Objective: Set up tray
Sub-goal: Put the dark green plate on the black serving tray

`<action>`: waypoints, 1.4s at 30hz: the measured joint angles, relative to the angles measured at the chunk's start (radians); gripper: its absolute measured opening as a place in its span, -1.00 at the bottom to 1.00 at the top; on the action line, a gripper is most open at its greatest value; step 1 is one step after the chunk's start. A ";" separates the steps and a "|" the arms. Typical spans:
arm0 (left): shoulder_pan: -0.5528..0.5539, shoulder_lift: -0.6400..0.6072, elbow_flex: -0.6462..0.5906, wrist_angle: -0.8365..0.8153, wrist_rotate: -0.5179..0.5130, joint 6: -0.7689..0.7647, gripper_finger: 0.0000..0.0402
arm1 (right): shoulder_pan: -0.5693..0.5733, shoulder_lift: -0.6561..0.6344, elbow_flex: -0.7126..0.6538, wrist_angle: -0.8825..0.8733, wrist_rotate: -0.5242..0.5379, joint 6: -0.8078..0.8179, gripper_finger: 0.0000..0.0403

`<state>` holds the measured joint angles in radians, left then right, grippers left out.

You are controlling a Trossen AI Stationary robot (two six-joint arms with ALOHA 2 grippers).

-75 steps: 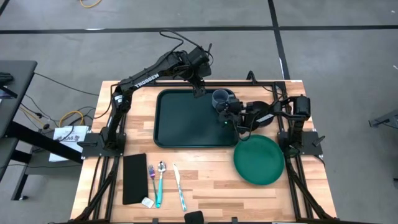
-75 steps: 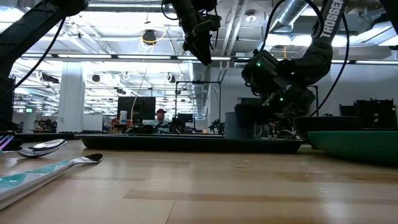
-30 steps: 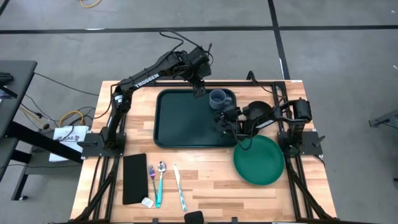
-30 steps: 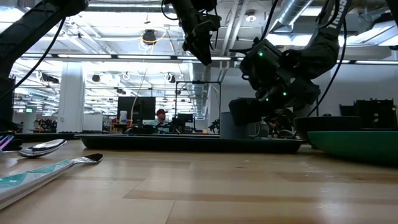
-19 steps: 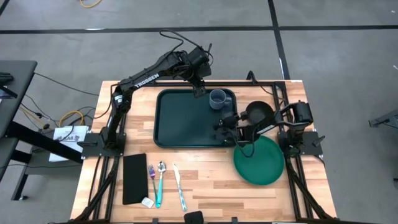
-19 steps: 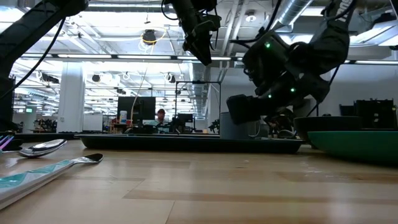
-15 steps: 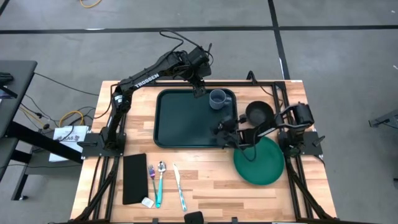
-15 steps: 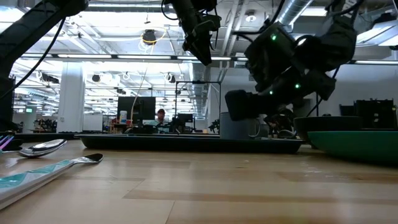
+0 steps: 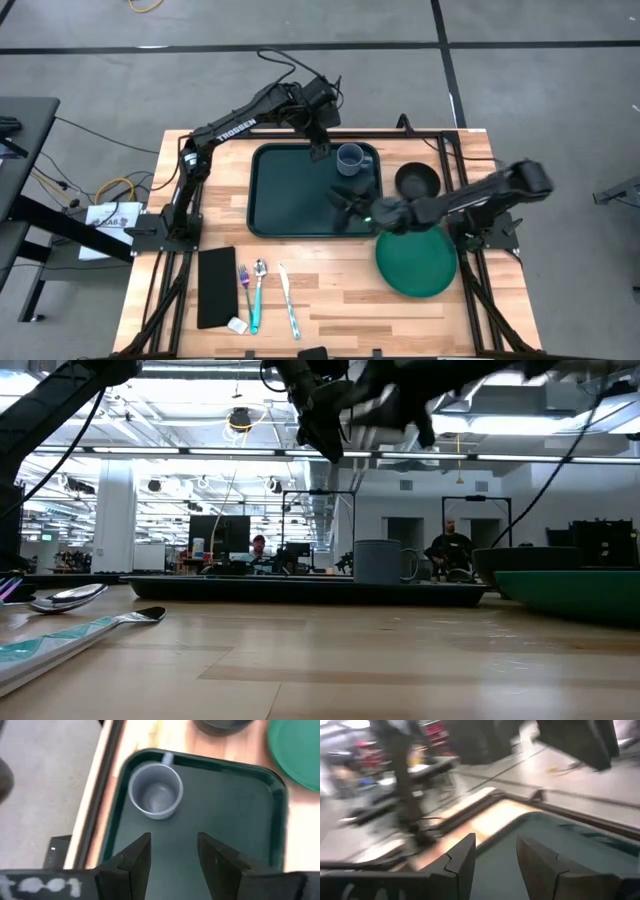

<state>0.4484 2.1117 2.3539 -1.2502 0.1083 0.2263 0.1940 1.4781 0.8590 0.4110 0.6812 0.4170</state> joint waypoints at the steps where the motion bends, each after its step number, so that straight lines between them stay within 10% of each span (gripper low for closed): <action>1: 0.002 -0.001 0.000 -0.014 0.016 0.000 -0.26 | 0.001 -0.058 -0.010 -0.044 -0.036 0.011 -0.33; 16: 0.014 -0.128 0.000 -0.060 0.324 -0.024 -0.26 | 0.009 -0.799 0.021 -1.219 -0.372 0.747 -0.36; 22: -0.002 -0.152 0.000 -0.066 0.501 -0.058 -0.26 | 0.009 -0.816 0.072 -1.411 -0.523 0.805 -0.41; 31: -0.142 -0.174 -0.085 -0.069 0.456 -0.120 -0.26 | 0.051 -0.719 0.075 -1.527 -0.728 0.685 -0.41; 42: -0.290 -0.481 -0.696 0.415 0.211 -0.486 -0.26 | 0.198 -0.701 0.068 -1.643 -0.676 0.639 -0.41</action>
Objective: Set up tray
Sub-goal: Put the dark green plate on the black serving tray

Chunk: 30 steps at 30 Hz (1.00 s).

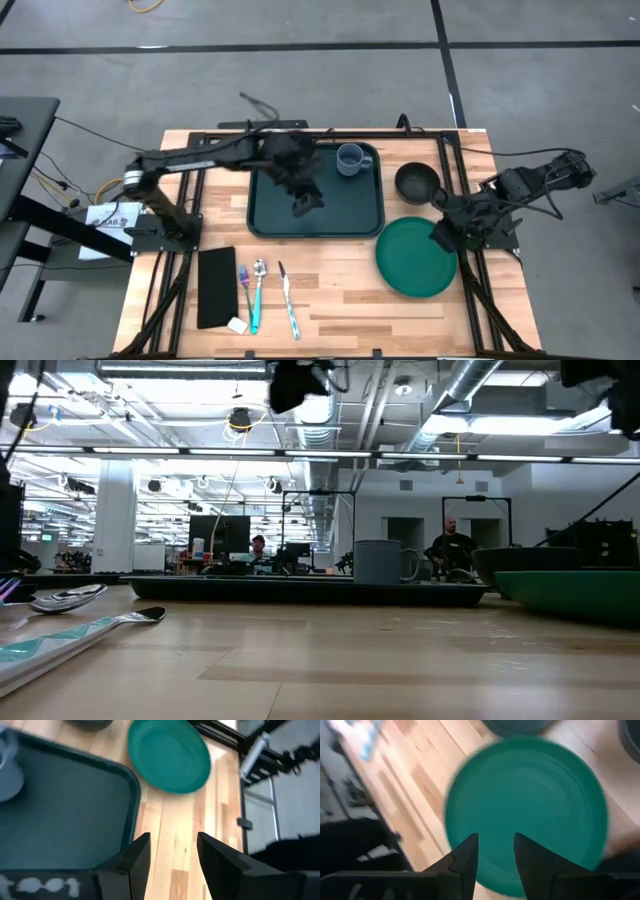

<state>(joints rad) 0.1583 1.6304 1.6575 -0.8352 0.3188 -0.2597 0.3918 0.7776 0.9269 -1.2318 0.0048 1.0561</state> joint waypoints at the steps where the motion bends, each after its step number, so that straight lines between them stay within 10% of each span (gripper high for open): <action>1: -0.009 -0.039 -0.061 0.024 -0.035 -0.025 -0.26 | 0.010 0.001 -0.008 -0.018 0.000 -0.001 -0.41; 16: -0.148 -0.504 -0.621 0.153 -0.263 -0.254 -0.26 | 0.183 0.265 -0.136 0.324 0.003 0.066 -0.41; 30: -0.202 -0.571 -0.702 0.063 -0.279 -0.171 -0.26 | 0.407 0.545 -0.136 0.559 -0.007 0.072 -0.41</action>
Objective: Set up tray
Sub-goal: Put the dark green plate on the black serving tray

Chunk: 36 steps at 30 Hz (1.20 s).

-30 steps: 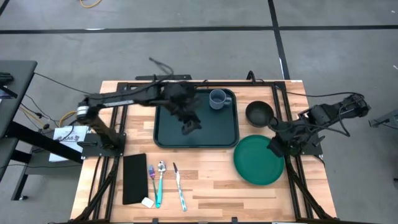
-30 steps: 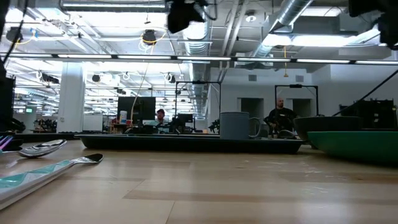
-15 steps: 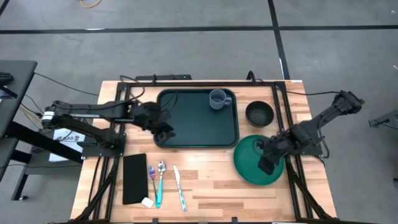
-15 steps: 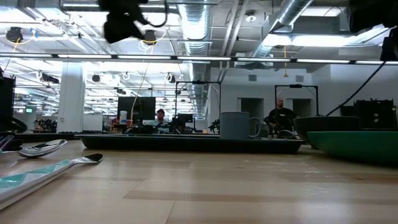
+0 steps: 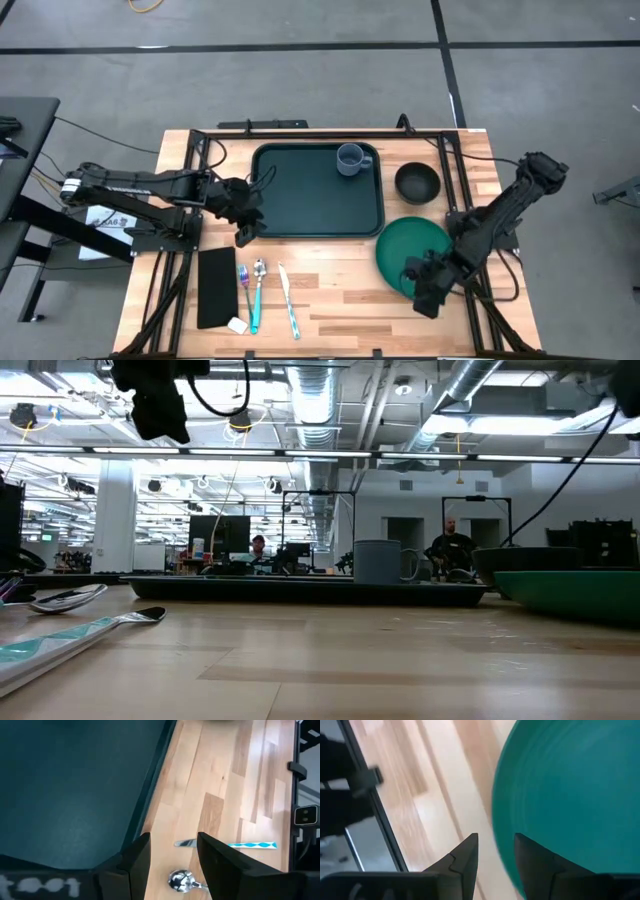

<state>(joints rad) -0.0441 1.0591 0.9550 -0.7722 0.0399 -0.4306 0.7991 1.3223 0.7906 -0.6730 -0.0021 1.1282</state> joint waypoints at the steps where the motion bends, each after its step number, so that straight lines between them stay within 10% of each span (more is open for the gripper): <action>1: 0.000 0.000 0.000 0.000 0.000 0.001 -0.26 | 0.015 0.009 0.000 0.002 0.000 0.003 -0.41; 36: 0.001 0.001 0.000 -0.001 -0.079 -0.053 -0.26 | 0.143 0.177 0.001 -0.029 0.037 -0.064 -0.41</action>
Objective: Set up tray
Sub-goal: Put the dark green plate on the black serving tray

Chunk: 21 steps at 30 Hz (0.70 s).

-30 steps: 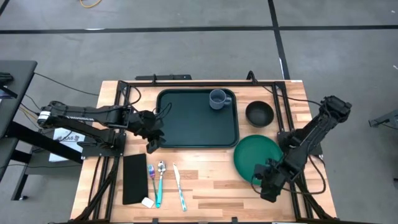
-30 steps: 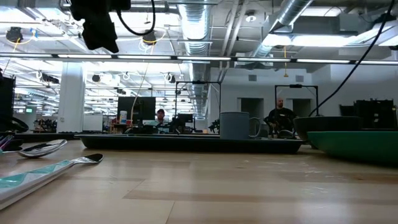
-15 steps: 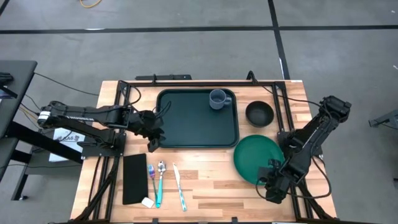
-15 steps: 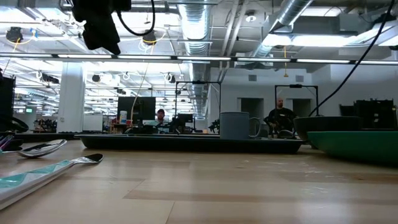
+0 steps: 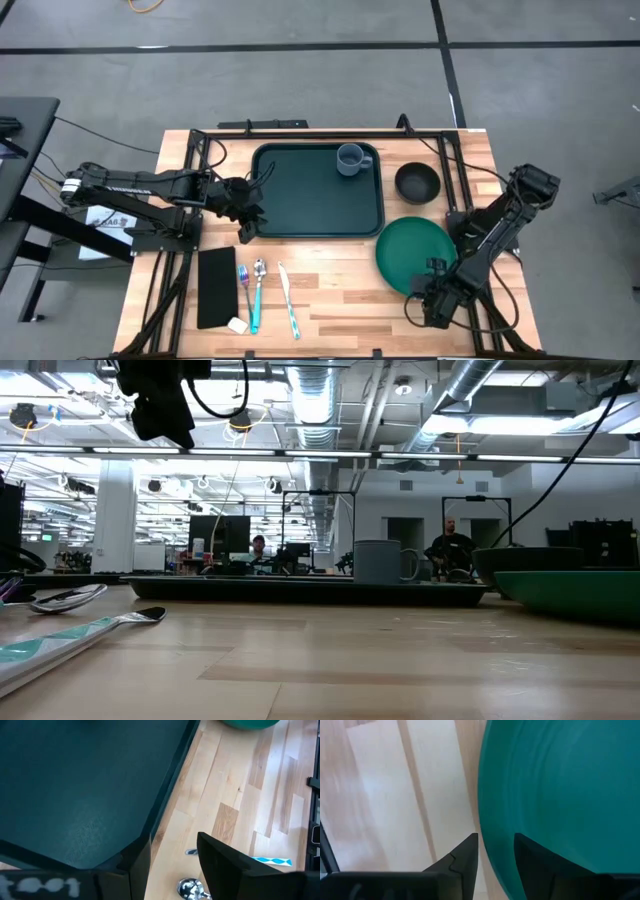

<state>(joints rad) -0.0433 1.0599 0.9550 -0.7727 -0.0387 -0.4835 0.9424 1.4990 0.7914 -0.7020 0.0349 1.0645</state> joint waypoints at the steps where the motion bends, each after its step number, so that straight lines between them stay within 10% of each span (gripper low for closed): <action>1: 0.000 0.000 0.000 0.000 0.000 0.000 -0.26 | 0.000 0.005 0.000 0.002 0.000 0.000 -0.41; 14: 0.000 0.000 0.000 0.000 0.000 0.000 -0.26 | -0.015 0.007 0.003 0.006 0.001 -0.013 -0.93; 21: 0.000 0.000 0.000 0.000 0.000 0.000 -0.26 | -0.066 0.010 0.034 -0.004 -0.007 -0.004 -0.89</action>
<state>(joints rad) -0.0433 1.0599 0.9550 -0.7727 -0.0383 -0.4835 0.8764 1.5085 0.8256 -0.7058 0.0282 1.0609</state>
